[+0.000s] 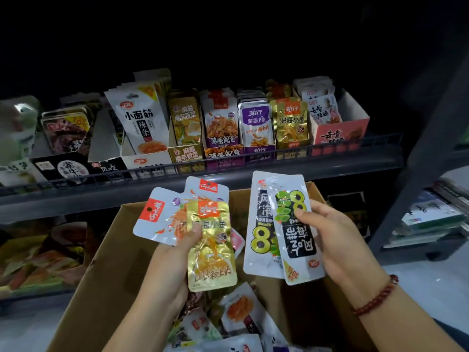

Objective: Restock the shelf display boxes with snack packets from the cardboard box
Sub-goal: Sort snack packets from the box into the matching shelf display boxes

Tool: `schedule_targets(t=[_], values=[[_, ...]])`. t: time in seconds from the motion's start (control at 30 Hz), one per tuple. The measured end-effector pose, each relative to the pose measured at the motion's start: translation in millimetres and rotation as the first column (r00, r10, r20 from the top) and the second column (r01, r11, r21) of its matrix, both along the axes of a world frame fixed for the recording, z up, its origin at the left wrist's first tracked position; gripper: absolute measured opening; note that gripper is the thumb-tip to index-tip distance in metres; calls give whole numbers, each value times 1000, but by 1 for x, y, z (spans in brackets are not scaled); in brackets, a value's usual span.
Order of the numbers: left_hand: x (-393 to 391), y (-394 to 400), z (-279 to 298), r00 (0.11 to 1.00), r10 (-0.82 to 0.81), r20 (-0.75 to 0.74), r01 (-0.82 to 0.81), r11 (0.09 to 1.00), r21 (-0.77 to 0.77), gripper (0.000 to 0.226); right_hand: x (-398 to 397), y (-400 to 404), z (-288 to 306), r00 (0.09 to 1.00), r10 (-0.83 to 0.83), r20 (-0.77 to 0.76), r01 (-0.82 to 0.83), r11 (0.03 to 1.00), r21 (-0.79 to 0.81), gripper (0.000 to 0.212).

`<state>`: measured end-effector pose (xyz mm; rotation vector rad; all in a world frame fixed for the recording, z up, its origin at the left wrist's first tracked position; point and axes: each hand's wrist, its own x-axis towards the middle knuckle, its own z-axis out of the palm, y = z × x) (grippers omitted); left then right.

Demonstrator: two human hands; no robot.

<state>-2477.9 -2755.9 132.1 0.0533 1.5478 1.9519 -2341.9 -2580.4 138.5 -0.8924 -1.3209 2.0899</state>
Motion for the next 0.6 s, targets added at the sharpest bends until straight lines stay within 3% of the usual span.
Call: schedule_targets(t=[0.13,0.3,0.43,0.53,0.6], values=[[14,2,1,988,-145,-52,144,989,-10,56,-4,-14,-5,996,88,-1,-88,996,11,14],[16,2,-1,961,-271,-56,270,963,-10,54,-6,-27,-9,998,38,45,-44,991,127,13],[14,1,-2,959,-274,-77,274,962,-5,53,-6,-26,-9,997,44,63,-54,986,157,15],[12,2,-5,976,-198,-95,195,980,-39,47,-5,-22,-10,985,83,150,-127,941,314,21],[8,0,-6,983,-155,-95,150,987,-53,48,-3,-16,-12,967,85,238,-196,848,493,30]])
